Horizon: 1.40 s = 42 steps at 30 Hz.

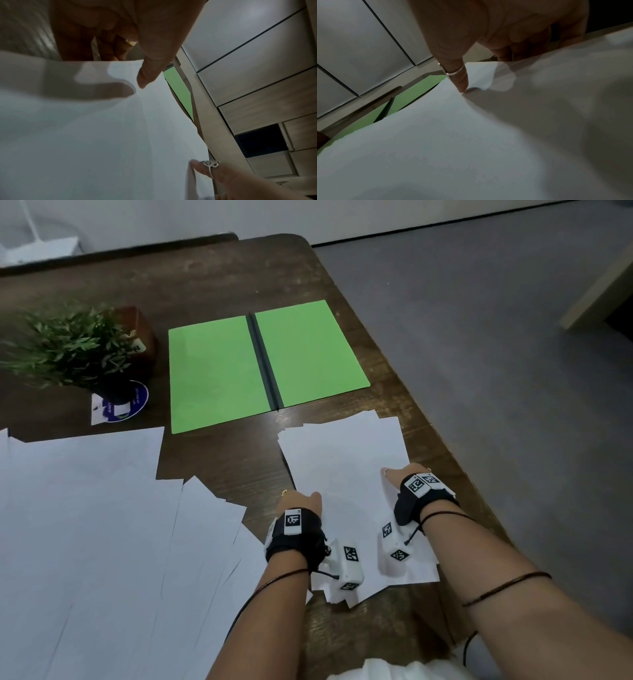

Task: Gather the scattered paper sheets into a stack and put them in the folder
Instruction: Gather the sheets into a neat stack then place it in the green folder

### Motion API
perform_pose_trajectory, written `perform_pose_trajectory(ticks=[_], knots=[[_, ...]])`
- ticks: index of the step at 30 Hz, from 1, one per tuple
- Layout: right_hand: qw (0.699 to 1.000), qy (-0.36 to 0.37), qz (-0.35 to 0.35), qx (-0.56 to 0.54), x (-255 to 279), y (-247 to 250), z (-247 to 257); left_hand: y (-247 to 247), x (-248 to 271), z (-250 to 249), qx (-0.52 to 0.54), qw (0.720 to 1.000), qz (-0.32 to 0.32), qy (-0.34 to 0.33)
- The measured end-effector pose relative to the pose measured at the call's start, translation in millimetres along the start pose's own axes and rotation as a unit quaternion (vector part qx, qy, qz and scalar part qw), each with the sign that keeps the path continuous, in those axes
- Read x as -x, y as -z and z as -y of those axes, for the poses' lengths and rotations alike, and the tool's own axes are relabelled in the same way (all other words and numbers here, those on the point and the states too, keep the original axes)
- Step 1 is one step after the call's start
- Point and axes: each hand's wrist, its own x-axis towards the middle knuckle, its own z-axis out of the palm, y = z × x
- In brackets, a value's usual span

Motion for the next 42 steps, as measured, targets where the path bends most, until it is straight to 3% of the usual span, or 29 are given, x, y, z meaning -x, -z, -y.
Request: perform_pose_trajectory(ticks=[8, 17, 22, 27, 30, 34, 38, 42], knots=[[0.999, 0.030, 0.002, 0.015, 6, 5, -2, 3, 7, -6, 0.021, 1.000, 0.011, -0.006], [0.995, 0.028, 0.026, -0.092, 0, 8, -5, 12, 14, -15, -0.006, 1.000, 0.027, 0.012], [0.982, 0.075, -0.003, -0.172, 0, 9, -11, 0, 5, -9, 0.081, 0.996, -0.001, -0.038], [0.936, 0.198, -0.022, -0.290, 17, 11, -14, 4, -4, 3, 0.229, 0.966, -0.041, -0.110], [0.888, 0.259, -0.009, -0.379, 44, 22, 1, 33, 2, 5, 0.288, 0.937, -0.080, -0.179], [0.839, 0.309, 0.013, -0.447, 85, 24, 34, 76, 17, 5, 0.315, 0.910, -0.155, -0.220], [0.823, 0.326, 0.001, -0.465, 120, 11, 60, 125, 34, 17, 0.366, 0.872, -0.166, -0.278], [0.824, 0.352, 0.021, -0.442, 145, -9, 69, 161, 42, 42, 0.274, 0.886, -0.204, -0.315]])
